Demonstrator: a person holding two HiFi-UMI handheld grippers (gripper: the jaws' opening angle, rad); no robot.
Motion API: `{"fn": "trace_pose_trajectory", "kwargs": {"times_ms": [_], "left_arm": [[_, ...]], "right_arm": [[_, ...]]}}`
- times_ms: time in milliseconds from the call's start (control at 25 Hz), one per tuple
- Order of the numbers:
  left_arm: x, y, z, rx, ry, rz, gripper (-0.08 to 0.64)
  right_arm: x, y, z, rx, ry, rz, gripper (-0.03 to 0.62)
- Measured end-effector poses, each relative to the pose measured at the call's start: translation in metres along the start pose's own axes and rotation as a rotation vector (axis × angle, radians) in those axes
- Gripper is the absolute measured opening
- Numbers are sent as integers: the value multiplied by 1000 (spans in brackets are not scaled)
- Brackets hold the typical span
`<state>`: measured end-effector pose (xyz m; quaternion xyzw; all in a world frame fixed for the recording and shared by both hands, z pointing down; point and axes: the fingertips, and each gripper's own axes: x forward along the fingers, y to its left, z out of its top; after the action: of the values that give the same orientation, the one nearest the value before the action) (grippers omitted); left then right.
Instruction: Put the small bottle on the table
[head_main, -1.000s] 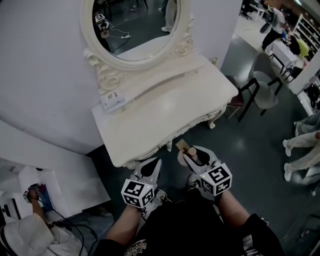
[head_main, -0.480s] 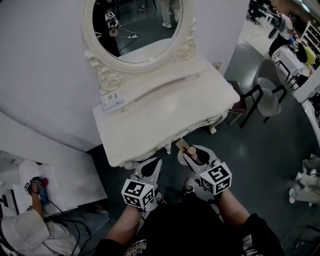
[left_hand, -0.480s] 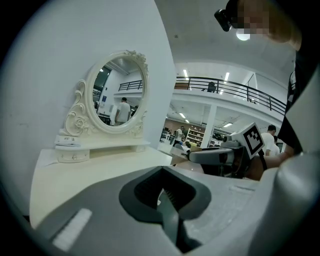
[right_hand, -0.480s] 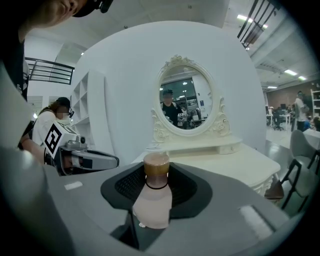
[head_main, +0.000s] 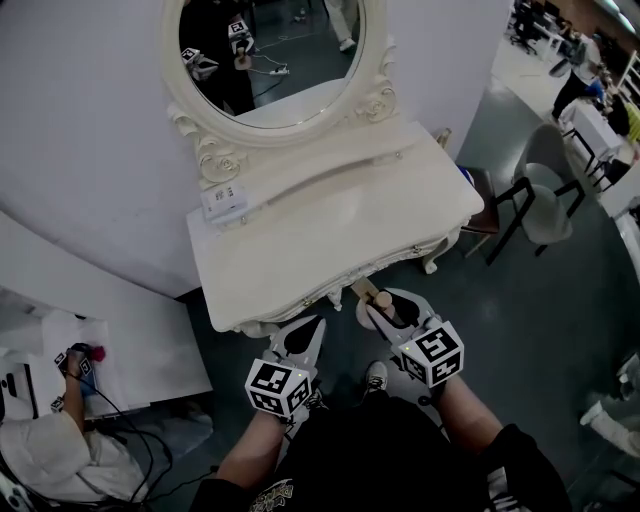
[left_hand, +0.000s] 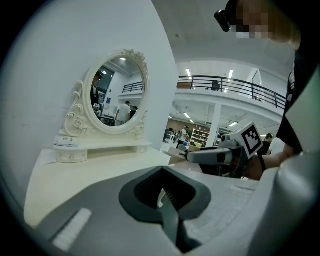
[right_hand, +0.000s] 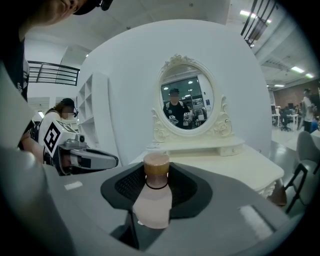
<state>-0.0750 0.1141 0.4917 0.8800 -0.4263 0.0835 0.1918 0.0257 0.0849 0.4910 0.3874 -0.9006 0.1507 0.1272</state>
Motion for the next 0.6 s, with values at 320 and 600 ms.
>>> {"fn": "trace_pose_trajectory", "kwargs": {"times_ms": [320,600], "left_arm": [[21,-19,3,-2,-17,25,0],[36,-41,6,1,-30,42,0]], "right_arm": [[-12,-27,3,-19,-3,22,167],[-28,-46,4,-26,-9,39,168]]}}
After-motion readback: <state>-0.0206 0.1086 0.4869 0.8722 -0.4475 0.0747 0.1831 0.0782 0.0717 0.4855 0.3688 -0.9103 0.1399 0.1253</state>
